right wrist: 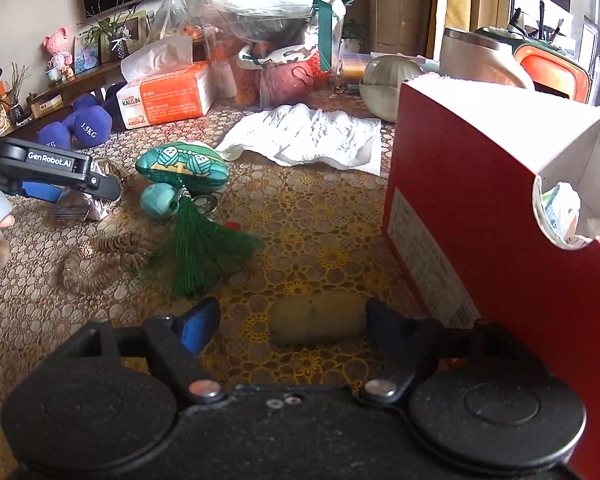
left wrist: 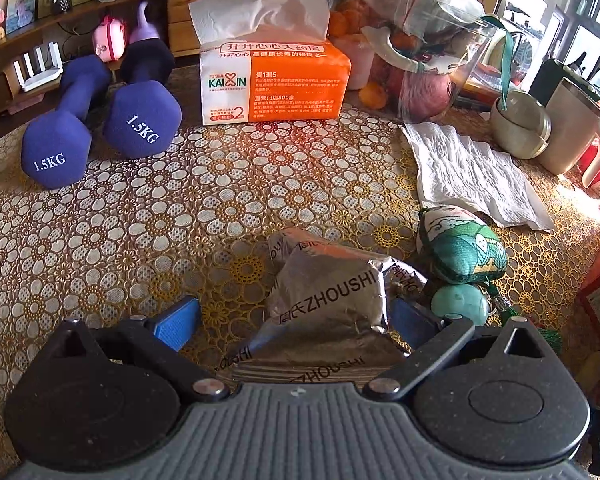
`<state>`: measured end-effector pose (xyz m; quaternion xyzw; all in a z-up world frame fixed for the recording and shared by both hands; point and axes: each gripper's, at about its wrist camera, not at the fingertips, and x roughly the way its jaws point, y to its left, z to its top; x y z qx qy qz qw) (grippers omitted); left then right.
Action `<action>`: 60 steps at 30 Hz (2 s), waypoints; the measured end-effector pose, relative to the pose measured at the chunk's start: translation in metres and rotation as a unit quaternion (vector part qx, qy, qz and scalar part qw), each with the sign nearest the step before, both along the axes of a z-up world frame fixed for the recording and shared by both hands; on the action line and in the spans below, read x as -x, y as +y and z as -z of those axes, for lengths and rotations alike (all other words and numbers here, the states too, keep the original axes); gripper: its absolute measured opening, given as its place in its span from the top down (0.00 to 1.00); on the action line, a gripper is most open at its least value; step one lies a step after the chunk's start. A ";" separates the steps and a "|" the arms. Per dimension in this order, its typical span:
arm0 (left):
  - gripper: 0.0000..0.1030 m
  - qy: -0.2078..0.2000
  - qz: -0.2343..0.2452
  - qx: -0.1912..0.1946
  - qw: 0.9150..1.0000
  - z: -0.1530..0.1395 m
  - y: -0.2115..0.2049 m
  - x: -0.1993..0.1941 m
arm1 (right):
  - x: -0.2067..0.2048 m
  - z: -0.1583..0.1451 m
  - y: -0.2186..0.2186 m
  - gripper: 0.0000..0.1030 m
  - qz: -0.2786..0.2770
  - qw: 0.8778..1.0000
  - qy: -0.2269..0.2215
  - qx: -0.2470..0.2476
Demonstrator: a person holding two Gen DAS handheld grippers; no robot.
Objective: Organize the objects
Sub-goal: 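Grasp the silver ZHOUSHI snack bag with left tool while right grasps the yellow-green sponge, then carry the snack bag and sponge over the shoebox and lower them inside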
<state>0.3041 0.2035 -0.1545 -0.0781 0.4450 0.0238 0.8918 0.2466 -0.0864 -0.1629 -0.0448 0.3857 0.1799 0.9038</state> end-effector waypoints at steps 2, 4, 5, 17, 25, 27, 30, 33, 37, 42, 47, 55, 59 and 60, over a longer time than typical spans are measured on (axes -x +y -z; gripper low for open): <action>0.04 -0.002 0.003 -0.003 1.000 0.000 -0.001 0.001 | 0.000 0.000 0.001 0.24 0.001 1.000 -0.004 0.003; 0.07 -0.006 0.004 -0.008 1.000 -0.001 -0.001 0.003 | 0.001 0.001 0.001 0.27 0.003 1.000 -0.008 0.005; 0.11 -0.007 0.006 -0.006 1.000 -0.002 -0.001 0.002 | 0.001 0.001 0.001 0.28 0.003 1.000 -0.009 0.007; 0.52 -0.007 0.015 -0.031 0.999 -0.018 -0.018 0.010 | 0.000 -0.004 -0.006 0.51 0.016 1.000 -0.004 0.012; 0.52 -0.009 0.003 -0.040 0.999 -0.045 -0.023 0.035 | 0.020 -0.026 -0.013 0.51 -0.007 1.000 -0.007 -0.007; 0.52 -0.013 0.005 -0.040 0.999 -0.056 -0.027 0.044 | 0.027 -0.037 -0.015 0.51 -0.012 1.000 -0.011 -0.014; 0.52 -0.016 0.013 -0.038 0.999 -0.074 -0.036 0.059 | 0.037 -0.054 -0.019 0.51 -0.020 0.999 -0.019 -0.026; 0.52 -0.019 0.023 -0.034 0.999 -0.092 -0.049 0.076 | 0.049 -0.072 -0.025 0.51 -0.029 0.998 -0.031 -0.037; 0.52 -0.028 0.038 -0.029 0.998 -0.114 -0.069 0.096 | 0.065 -0.096 -0.035 0.51 -0.037 0.997 -0.044 -0.050; 0.52 -0.044 0.066 -0.022 0.997 -0.138 -0.100 0.122 | 0.083 -0.121 -0.049 0.51 -0.040 0.995 -0.064 -0.061; 0.52 -0.061 0.101 -0.022 0.993 -0.159 -0.136 0.141 | 0.096 -0.140 -0.066 0.51 -0.042 0.993 -0.080 -0.074; 0.52 -0.078 0.142 -0.010 0.987 -0.178 -0.189 0.159 | 0.114 -0.162 -0.094 0.51 -0.051 0.990 -0.112 -0.071; 0.52 -0.081 0.154 -0.001 0.985 -0.186 -0.213 0.159 | 0.116 -0.167 -0.111 0.51 -0.045 0.989 -0.125 -0.065; 0.52 -0.083 0.157 -0.001 0.984 -0.187 -0.221 0.159 | 0.116 -0.168 -0.115 0.51 -0.043 0.989 -0.127 -0.063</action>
